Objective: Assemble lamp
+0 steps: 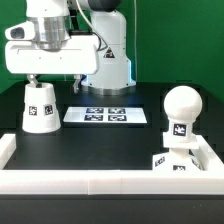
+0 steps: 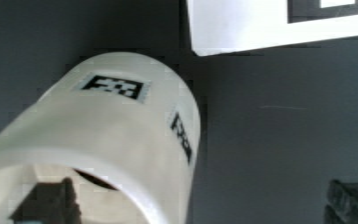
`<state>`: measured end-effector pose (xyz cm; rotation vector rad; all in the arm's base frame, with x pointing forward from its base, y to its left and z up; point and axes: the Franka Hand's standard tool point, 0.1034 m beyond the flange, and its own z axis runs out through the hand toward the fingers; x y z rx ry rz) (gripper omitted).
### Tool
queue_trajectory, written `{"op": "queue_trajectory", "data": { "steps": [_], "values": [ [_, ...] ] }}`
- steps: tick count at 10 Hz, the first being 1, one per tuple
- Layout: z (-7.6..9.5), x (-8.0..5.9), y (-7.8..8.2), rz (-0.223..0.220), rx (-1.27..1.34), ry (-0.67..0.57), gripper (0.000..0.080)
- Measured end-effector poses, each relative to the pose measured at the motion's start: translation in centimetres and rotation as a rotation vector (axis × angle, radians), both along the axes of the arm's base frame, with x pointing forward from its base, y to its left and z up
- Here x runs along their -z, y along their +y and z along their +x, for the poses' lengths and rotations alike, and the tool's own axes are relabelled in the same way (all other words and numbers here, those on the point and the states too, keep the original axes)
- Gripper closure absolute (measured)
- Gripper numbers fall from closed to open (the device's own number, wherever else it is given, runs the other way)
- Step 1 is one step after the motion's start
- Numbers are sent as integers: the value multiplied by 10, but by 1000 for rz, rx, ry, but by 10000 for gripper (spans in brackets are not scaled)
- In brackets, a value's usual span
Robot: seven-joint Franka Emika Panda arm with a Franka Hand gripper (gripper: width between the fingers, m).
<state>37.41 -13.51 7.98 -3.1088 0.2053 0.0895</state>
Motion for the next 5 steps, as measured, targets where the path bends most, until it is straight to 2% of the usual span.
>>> {"op": "queue_trajectory", "data": {
  "steps": [1,2,3,4,5],
  "values": [
    [0,0,0,0,-2,0,220],
    [0,0,0,0,-2,1,403],
    [0,0,0,0,-2,1,540],
    [0,0,0,0,-2,1,540],
    [0,0,0,0,-3,0,716]
  ]
}}
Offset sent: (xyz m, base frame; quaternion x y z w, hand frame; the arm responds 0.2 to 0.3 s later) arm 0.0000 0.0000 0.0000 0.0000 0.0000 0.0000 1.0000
